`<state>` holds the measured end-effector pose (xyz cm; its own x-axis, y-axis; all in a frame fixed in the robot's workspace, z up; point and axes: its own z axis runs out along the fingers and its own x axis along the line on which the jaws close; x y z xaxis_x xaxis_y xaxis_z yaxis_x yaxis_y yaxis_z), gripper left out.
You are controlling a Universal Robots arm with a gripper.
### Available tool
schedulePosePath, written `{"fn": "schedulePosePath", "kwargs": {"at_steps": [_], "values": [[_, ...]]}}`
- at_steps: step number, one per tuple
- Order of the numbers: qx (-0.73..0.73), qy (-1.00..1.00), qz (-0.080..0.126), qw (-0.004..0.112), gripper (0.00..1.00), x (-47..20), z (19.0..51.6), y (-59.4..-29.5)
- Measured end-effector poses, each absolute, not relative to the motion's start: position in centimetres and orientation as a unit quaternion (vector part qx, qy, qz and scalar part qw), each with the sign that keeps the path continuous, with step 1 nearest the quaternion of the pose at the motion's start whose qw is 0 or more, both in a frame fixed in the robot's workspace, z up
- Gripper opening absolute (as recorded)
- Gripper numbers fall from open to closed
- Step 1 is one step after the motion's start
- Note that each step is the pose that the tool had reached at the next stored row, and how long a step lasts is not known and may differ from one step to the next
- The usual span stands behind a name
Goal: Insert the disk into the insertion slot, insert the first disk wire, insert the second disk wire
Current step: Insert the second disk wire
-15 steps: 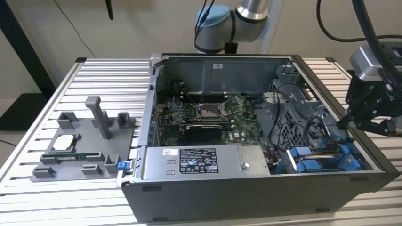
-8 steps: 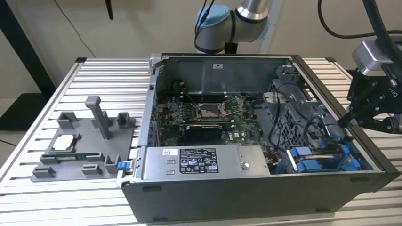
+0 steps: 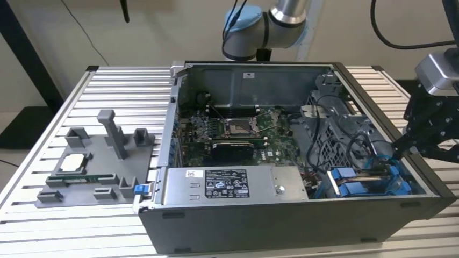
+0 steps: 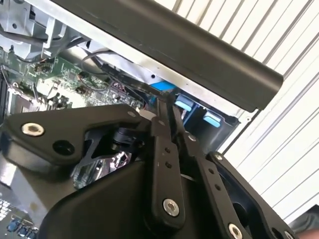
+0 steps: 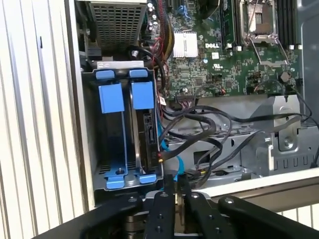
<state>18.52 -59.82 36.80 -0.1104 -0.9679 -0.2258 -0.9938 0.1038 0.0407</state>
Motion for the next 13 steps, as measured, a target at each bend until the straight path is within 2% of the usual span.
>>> {"fn": "schedulePosePath", "kwargs": {"at_steps": [12,13], "values": [[-0.655,0.746,0.095,0.070,1.00,18.76,35.90,-60.19],[-0.654,0.747,0.096,0.070,0.00,18.76,35.87,-60.16]]}}
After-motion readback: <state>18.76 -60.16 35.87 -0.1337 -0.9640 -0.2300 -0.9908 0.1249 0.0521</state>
